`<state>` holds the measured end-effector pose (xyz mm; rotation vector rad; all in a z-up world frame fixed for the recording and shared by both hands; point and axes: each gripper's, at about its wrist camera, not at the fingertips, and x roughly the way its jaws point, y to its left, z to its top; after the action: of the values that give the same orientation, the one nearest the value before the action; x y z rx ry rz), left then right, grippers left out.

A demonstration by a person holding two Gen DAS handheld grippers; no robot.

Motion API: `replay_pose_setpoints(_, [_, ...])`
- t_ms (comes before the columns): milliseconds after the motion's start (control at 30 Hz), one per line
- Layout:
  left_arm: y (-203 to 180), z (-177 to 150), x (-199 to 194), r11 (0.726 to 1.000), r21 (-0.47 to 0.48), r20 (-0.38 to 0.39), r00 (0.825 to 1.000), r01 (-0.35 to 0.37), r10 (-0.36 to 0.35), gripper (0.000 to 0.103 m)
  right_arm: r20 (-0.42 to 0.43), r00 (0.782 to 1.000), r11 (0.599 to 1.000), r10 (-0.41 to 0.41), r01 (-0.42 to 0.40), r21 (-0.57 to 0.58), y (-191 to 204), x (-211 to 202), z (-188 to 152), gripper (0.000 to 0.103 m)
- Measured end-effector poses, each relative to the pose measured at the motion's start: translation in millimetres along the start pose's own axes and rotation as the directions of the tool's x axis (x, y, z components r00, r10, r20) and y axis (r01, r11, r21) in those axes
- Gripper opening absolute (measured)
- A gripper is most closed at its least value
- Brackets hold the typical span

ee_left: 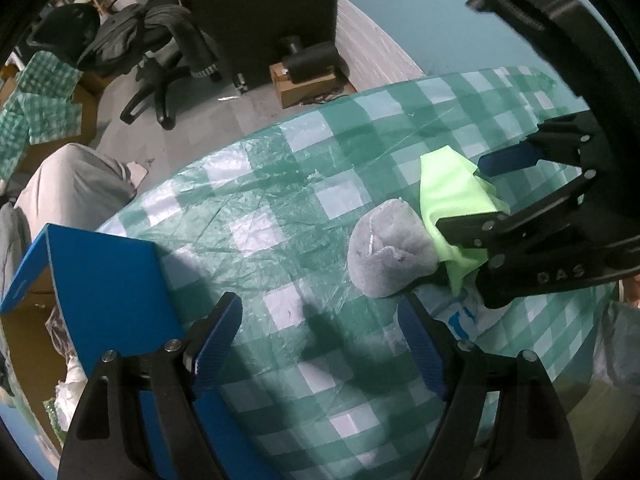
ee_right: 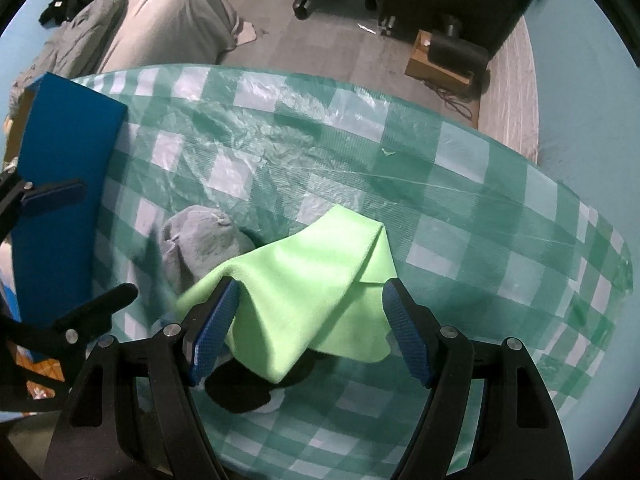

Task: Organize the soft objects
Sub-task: 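Grasp the lime microfiber cloth with the right gripper while the left grasps the grey sock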

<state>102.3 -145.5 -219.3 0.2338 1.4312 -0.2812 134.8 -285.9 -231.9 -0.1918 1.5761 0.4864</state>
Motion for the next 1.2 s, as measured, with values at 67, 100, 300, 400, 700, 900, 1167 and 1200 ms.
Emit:
replay_pose_setpoints(67, [1, 1, 1, 1.0, -0.008, -0.004, 1.0, 0.011, -0.011, 0.081, -0.008, 1.0, 1.0, -0.012, 0.012, -0.005, 2, 4, 0, 0.075])
replay_pose_setpoints(100, [2, 2, 3, 1.0, -0.012, -0.007, 1.0, 0.013, -0.013, 0.081, -0.008, 1.0, 1.0, -0.021, 0.021, -0.011, 3, 6, 0, 0.075])
replay_pose_setpoints(300, [-1, 3, 2, 1.0, -0.005, -0.007, 1.0, 0.028, -0.028, 0.081, -0.01, 1.0, 1.0, -0.011, 0.011, -0.008, 10, 13, -9, 0.04])
replay_pose_setpoints(400, [-5, 3, 0, 0.999, 0.016, -0.006, 0.999, 0.033, -0.033, 0.081, 0.017, 1.0, 1.0, 0.0, 0.0, -0.006, 12, 9, -14, 0.031])
replay_pose_setpoints(700, [-13, 7, -1, 0.998, 0.036, -0.006, 0.999, 0.045, -0.045, 0.082, 0.117, 0.99, 0.988, 0.078, -0.092, 0.122, -13, -20, -30, 0.026])
replay_pose_setpoints(900, [-22, 16, 6, 0.998, 0.036, -0.017, 0.998, 0.059, -0.058, 0.082, 0.152, 0.986, 0.98, 0.068, -0.094, 0.174, -30, -33, -41, 0.024])
replay_pose_setpoints(1167, [-37, 25, 22, 0.999, 0.042, -0.021, 0.999, 0.033, -0.032, 0.087, 0.163, 0.985, 0.962, 0.064, -0.105, 0.252, -55, -39, -65, 0.024])
replay_pose_setpoints(1200, [-39, 26, 23, 0.999, 0.044, -0.015, 1.0, 0.026, -0.025, 0.085, 0.16, 0.984, 0.956, 0.074, -0.116, 0.268, -60, -39, -69, 0.024])
